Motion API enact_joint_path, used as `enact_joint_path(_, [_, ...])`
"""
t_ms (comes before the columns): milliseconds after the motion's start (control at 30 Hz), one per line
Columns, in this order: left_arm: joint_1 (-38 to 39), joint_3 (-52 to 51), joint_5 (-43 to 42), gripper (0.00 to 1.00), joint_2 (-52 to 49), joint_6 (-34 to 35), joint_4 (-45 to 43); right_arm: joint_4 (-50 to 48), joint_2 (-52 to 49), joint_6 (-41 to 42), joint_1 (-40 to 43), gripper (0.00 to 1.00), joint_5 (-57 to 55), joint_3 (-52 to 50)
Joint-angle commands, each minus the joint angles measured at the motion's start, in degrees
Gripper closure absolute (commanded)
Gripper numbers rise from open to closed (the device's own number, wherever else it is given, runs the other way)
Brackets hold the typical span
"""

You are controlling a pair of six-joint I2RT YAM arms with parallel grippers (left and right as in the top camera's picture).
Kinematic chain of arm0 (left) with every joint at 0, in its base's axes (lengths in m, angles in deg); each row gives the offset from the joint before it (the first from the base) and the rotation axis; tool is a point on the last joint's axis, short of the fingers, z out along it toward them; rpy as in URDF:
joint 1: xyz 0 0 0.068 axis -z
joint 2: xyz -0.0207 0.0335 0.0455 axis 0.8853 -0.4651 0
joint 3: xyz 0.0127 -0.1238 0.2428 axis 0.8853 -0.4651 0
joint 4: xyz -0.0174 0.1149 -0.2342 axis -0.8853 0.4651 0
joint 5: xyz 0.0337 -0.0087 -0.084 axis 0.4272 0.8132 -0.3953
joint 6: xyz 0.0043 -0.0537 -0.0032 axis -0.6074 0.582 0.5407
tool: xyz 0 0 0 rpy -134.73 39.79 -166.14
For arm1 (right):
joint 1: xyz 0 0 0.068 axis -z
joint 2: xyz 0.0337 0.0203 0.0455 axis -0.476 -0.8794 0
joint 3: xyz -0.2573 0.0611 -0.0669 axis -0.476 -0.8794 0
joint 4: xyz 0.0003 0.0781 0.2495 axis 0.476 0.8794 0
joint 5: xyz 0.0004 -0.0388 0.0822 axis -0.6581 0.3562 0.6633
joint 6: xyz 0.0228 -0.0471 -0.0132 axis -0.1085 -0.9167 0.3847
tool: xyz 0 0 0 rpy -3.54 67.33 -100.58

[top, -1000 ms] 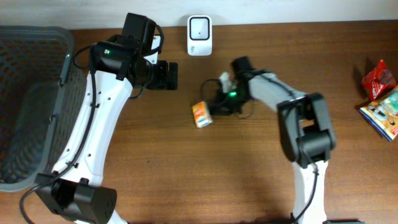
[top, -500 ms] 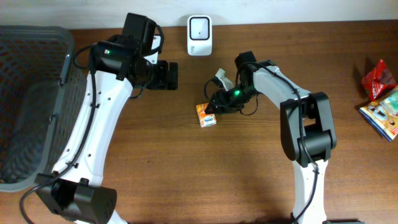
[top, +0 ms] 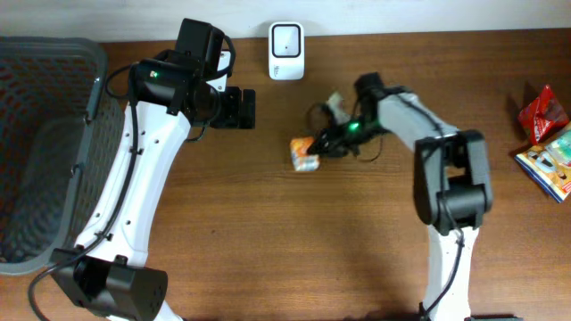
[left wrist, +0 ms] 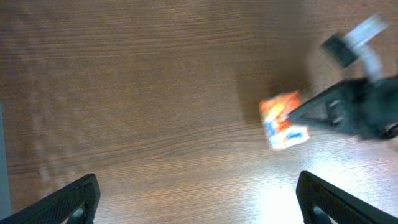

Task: Scan the item barcode
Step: 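Lift the orange pack with the right gripper up to the scanner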

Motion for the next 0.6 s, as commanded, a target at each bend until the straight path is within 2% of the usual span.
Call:
enact_joint_path(0, [-0.15,0.17,0.22,0.01,0.28,0.33,-0.09,-0.20,-0.31,-2.34,6.51,0.96,21.24,1.68])
enact_joint_path(67, [-0.13,0.17,0.22,0.01,0.28,0.33,-0.09,-0.85,-0.31,-4.59,8.46,0.96,32.22,1.68])
enact_joint_path(167, [-0.13,0.17,0.22,0.01,0.28,0.33,-0.04,-2.03,-0.31,-5.68,8.13,0.96,32.22,1.68])
enact_joint_path(300, [-0.17,0.17,0.22,0.01,0.28,0.33,0.15,-10.73,-0.31,-6.08,3.39,0.96,32.22,1.68])
enact_joint_path(433, [-0.17,0.17,0.20,0.01,0.28,0.33,0.17,-19.39,-0.31,0.55,2.78,0.96,32.20,1.68])
enact_joint_path(567, [-0.17,0.17,0.22,0.01,0.28,0.33,0.17,-20.94,-0.31,0.61,2.78,0.96,32.20,1.68])
